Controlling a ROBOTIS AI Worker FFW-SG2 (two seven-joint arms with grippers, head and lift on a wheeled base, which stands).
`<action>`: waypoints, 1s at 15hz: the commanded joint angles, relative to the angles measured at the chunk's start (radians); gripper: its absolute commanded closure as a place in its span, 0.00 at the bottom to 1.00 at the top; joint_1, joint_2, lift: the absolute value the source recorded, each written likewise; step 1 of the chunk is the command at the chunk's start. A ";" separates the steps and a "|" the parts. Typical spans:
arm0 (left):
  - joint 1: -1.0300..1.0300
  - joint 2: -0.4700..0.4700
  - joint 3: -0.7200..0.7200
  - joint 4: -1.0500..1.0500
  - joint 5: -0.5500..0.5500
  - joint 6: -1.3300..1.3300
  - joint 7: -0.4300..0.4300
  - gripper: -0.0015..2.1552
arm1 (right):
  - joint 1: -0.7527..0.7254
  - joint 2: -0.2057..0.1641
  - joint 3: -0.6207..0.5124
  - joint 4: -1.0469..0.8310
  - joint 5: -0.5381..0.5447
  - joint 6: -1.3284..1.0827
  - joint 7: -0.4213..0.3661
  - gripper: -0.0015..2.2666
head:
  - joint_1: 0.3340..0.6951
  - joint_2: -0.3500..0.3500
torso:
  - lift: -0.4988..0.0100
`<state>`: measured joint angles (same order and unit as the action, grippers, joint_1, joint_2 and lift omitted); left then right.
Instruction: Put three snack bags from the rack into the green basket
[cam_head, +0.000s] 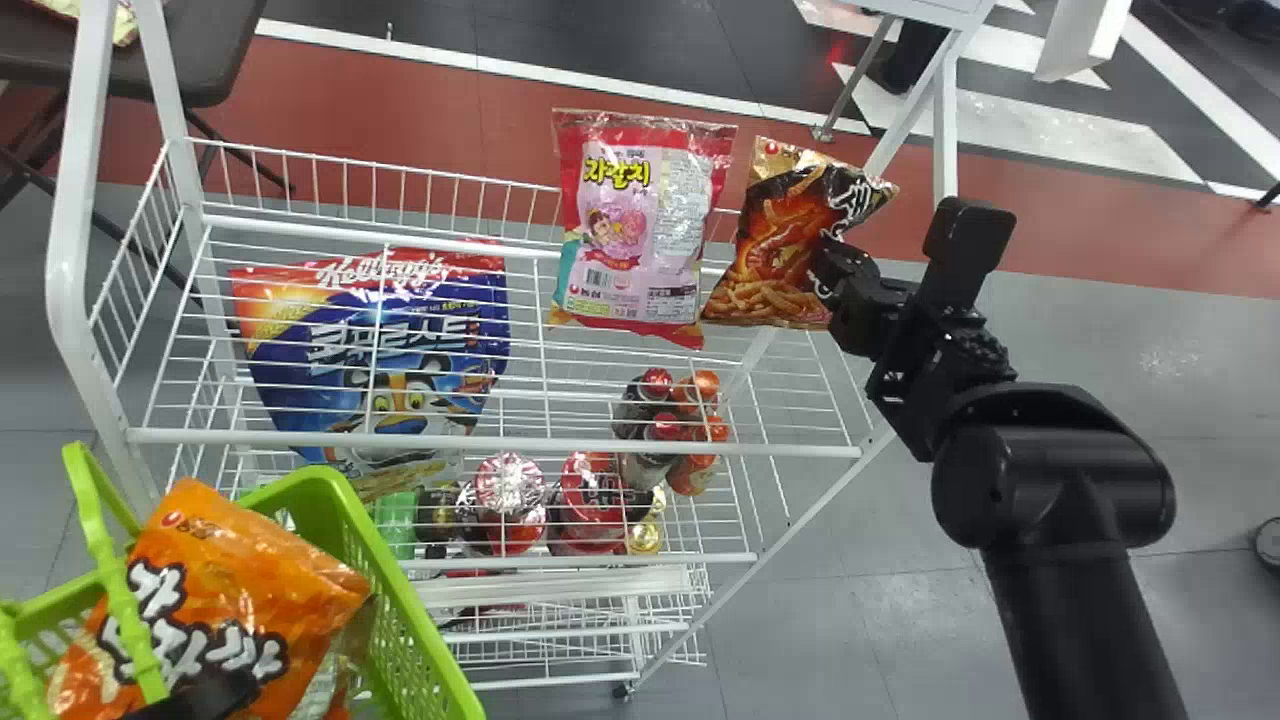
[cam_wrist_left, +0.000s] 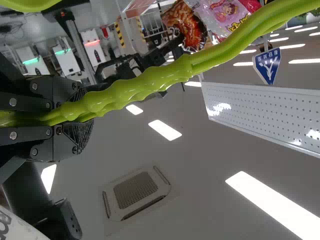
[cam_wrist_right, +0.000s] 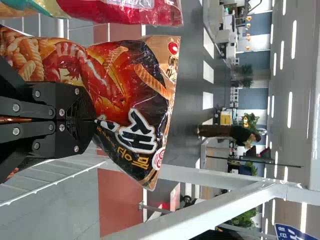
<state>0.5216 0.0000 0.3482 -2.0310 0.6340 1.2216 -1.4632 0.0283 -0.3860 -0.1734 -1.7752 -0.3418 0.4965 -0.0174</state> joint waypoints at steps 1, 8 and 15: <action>0.000 -0.003 0.000 0.000 -0.001 -0.004 -0.002 1.00 | 0.024 0.003 -0.001 -0.053 0.023 0.034 -0.013 0.99 | 1.00 0.00 | 0.98; 0.003 -0.003 0.003 0.005 -0.001 -0.029 -0.006 1.00 | 0.101 0.018 -0.031 -0.222 0.030 0.172 -0.036 0.99 | 1.00 0.00 | 0.98; 0.009 -0.003 -0.003 0.015 -0.019 -0.096 -0.003 1.00 | 0.190 0.052 -0.037 -0.464 -0.072 0.399 -0.004 0.99 | 1.00 0.00 | 0.98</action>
<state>0.5302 0.0000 0.3510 -2.0162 0.6211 1.1404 -1.4693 0.2008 -0.3439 -0.2126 -2.1889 -0.3841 0.8250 -0.0276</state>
